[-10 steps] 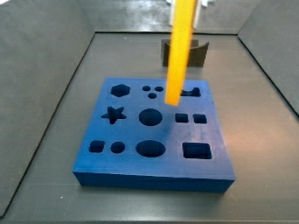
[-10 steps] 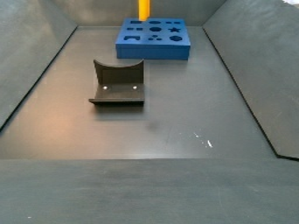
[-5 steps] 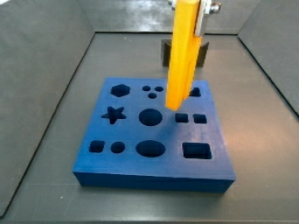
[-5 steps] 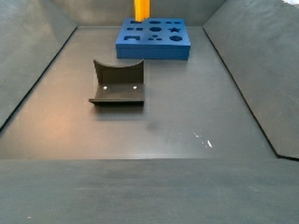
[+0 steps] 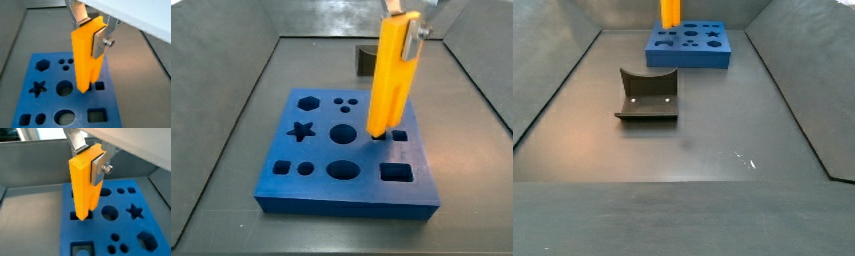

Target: Insert the double-square object.

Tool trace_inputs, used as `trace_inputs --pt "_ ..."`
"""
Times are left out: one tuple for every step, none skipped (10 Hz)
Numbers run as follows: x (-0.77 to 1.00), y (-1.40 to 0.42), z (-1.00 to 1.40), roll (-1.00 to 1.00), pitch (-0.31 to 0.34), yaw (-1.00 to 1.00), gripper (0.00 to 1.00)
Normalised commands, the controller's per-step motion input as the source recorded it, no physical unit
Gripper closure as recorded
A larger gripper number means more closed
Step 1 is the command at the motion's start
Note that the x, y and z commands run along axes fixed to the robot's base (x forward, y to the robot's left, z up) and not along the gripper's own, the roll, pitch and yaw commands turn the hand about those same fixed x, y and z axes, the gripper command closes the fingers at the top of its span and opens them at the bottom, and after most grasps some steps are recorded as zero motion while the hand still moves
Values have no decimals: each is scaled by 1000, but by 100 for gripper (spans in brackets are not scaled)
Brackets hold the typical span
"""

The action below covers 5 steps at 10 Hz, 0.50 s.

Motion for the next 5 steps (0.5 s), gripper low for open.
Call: trace_inputs --pt "163 -77 -186 3 0 -889 100" --pt "86 -77 -51 0 0 -946 100" --pt "23 -49 0 -20 0 -1000 100" --pt "34 -46 0 -33 0 -1000 100" --pt "54 -40 0 -29 0 -994 100"
